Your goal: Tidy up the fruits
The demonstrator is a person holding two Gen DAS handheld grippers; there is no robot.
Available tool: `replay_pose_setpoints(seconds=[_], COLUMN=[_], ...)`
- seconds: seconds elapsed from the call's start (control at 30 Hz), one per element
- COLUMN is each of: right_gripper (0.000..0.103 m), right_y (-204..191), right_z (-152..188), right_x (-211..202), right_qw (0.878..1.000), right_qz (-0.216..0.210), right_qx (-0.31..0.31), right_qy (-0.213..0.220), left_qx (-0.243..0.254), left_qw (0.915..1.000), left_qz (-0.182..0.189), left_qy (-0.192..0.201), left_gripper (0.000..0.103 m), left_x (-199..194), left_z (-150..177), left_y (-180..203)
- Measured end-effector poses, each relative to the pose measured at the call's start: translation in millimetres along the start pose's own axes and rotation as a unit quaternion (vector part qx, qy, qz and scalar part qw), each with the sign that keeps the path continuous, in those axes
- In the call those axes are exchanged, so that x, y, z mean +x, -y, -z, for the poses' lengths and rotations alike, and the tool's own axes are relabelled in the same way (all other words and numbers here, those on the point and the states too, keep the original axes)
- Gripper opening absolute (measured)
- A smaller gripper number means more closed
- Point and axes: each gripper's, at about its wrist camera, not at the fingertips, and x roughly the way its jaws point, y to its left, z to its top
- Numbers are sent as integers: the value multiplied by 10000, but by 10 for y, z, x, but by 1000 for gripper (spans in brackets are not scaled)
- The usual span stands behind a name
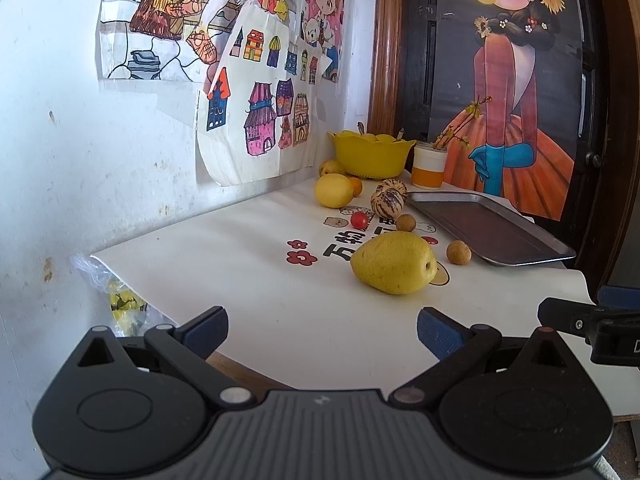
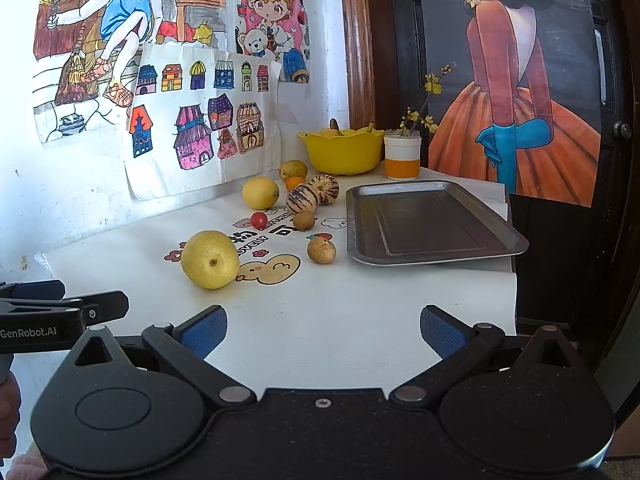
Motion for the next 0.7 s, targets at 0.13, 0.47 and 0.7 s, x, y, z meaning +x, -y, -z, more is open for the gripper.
replay_pose_setpoints(seconds=[0.13,0.47,0.7], right_gripper=[102,102,102], right_y=[-2,9,-14], right_z=[0,9,2], right_x=[2,2,2], right_qw=[10000,10000,10000], right_qz=[1,0,-5], right_qx=[0,-5,-8], right_qy=[0,-1,-11], left_qx=[2,8,12], left_qw=[10000,10000,10000], left_qz=[-3,-6,-4], left_qy=[-14,-20,-35], left_gripper=[103,103,103], left_x=[55,96,91], left_z=[61,97,111], left_y=[24,12,21])
